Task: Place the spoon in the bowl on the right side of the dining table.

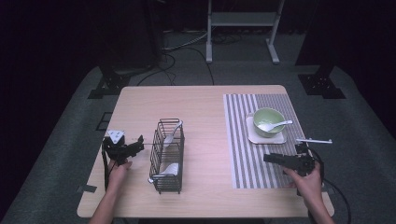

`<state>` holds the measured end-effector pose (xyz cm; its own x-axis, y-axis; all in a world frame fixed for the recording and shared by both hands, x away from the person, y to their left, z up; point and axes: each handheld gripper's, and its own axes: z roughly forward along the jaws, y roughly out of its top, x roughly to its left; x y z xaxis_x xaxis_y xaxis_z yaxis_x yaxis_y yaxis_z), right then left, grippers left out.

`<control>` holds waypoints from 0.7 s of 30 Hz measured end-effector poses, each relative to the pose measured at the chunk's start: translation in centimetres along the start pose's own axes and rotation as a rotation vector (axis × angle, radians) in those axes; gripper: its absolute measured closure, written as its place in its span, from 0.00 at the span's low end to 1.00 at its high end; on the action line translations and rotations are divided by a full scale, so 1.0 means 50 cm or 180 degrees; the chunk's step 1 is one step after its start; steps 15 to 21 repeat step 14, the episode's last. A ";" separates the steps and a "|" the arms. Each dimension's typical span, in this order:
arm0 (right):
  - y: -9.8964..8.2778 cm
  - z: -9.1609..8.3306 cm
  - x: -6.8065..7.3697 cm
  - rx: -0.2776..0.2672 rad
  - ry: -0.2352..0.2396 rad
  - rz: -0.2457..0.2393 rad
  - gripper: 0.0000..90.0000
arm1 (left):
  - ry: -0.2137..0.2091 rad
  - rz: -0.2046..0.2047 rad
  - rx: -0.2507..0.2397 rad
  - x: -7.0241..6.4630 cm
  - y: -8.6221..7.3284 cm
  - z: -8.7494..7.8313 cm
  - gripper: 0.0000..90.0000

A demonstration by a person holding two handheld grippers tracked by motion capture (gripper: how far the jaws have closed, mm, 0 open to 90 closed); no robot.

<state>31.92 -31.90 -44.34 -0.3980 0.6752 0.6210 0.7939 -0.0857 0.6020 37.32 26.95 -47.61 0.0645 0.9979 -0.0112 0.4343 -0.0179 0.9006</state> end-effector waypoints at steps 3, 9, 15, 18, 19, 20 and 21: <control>-0.010 0.003 0.004 0.0017 0.0010 -0.0018 0.45 | -0.0001 0.0002 0.0001 0.000 0.000 0.000 0.01; -0.026 0.009 0.009 0.0019 0.0049 -0.0039 0.44 | 0.0005 -0.0001 0.0001 0.000 0.000 0.000 0.01; -0.037 0.015 0.016 -0.0031 0.0103 -0.0117 0.43 | -0.0003 -0.0012 0.0014 0.000 0.001 0.000 0.01; -0.037 0.015 0.016 -0.0031 0.0103 -0.0117 0.43 | -0.0003 -0.0012 0.0014 0.000 0.001 0.000 0.01; -0.037 0.015 0.016 -0.0031 0.0103 -0.0117 0.43 | -0.0003 -0.0012 0.0014 0.000 0.001 0.000 0.01; -0.037 0.015 0.016 -0.0031 0.0103 -0.0117 0.43 | -0.0003 -0.0012 0.0014 0.000 0.001 0.000 0.01; -0.037 0.015 0.016 -0.0031 0.0103 -0.0117 0.43 | -0.0003 -0.0012 0.0014 0.000 0.001 0.000 0.01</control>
